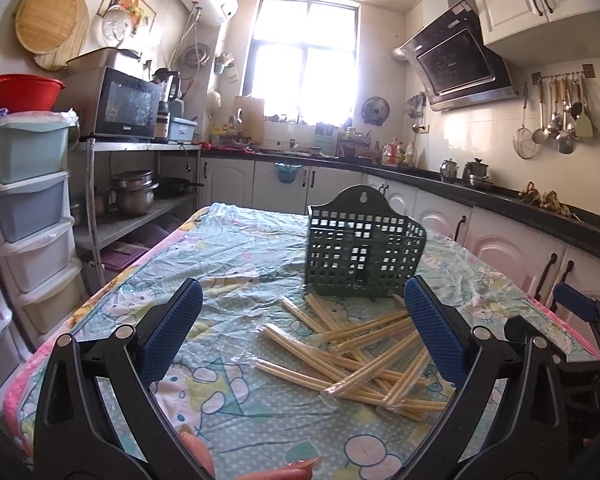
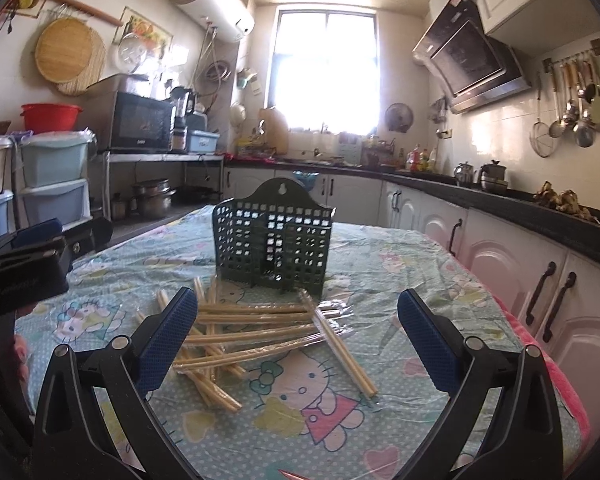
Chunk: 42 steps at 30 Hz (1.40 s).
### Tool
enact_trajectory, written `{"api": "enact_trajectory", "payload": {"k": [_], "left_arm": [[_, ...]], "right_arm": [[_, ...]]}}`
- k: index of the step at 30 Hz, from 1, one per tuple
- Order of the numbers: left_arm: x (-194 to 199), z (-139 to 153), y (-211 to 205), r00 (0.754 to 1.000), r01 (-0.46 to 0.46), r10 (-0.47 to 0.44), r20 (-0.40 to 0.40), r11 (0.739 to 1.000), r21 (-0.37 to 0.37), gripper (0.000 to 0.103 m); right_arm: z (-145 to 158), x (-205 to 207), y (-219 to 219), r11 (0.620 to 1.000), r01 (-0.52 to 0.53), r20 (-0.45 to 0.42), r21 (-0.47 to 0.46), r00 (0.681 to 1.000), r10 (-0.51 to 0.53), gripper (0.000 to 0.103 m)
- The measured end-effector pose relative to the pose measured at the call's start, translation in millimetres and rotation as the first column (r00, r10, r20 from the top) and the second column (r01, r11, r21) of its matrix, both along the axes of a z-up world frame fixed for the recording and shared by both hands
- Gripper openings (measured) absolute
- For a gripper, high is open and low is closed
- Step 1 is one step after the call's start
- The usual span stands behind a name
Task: Organize utensils
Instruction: 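Lower the right tool onto a wooden chopstick and close it while the left tool grasps another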
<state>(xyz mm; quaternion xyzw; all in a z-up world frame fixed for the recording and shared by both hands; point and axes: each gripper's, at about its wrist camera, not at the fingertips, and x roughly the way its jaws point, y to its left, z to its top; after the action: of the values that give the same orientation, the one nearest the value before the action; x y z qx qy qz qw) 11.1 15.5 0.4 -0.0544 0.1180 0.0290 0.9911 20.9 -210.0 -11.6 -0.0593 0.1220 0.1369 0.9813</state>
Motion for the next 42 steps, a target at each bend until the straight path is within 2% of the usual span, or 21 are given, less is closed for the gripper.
{"api": "enact_trajectory", "payload": {"k": [9,13,17,23,26,29,33,35,36,38,42], "left_arm": [[17,-3,34,0.991,-0.106,0.104,-0.087,0.994,-0.022,0.093],[28,-6,52,0.974,-0.151,0.142,-0.176,0.988,-0.039,0.093],[34,-5,70,0.962,-0.168,0.148,-0.229,0.983,-0.072,0.093],[52,-4,86,0.929,-0.186,0.142,-0.342,0.978,-0.099,0.093],[66,-11,86,0.902,-0.169,0.109,-0.418,0.979,-0.109,0.093],[78,-21,83,0.877,-0.117,0.019,-0.480,0.978,-0.175,0.093],[92,-38,77,0.830,-0.087,-0.081,-0.552,0.958,-0.272,0.093],[96,-44,74,0.813,-0.076,-0.115,-0.571,0.951,-0.300,0.087],[97,-45,73,0.807,-0.075,-0.123,-0.578,0.949,-0.306,0.085],[99,-50,73,0.788,-0.075,-0.151,-0.597,0.939,-0.337,0.077],[104,-62,76,0.738,-0.100,-0.208,-0.642,0.907,-0.409,0.065]], "right_arm": [[7,21,18,0.995,-0.101,-0.069,-0.020,0.993,0.100,0.097],[16,33,30,0.989,-0.144,-0.084,-0.011,0.986,0.143,0.097],[24,48,42,0.982,-0.189,-0.107,-0.026,0.977,0.185,0.097],[31,83,48,0.982,-0.180,-0.179,-0.051,0.969,0.168,0.097],[27,110,46,0.983,-0.163,-0.229,-0.088,0.963,0.140,0.097],[22,131,40,0.983,-0.147,-0.267,-0.108,0.957,0.114,0.097],[14,162,32,0.982,-0.142,-0.349,-0.124,0.933,0.091,0.096],[11,173,29,0.981,-0.144,-0.374,-0.129,0.923,0.086,0.093],[9,179,29,0.979,-0.145,-0.390,-0.140,0.917,0.081,0.087],[4,191,30,0.975,-0.160,-0.431,-0.151,0.899,0.081,0.081],[-9,210,38,0.961,-0.199,-0.490,-0.190,0.868,0.083,0.069]]}}
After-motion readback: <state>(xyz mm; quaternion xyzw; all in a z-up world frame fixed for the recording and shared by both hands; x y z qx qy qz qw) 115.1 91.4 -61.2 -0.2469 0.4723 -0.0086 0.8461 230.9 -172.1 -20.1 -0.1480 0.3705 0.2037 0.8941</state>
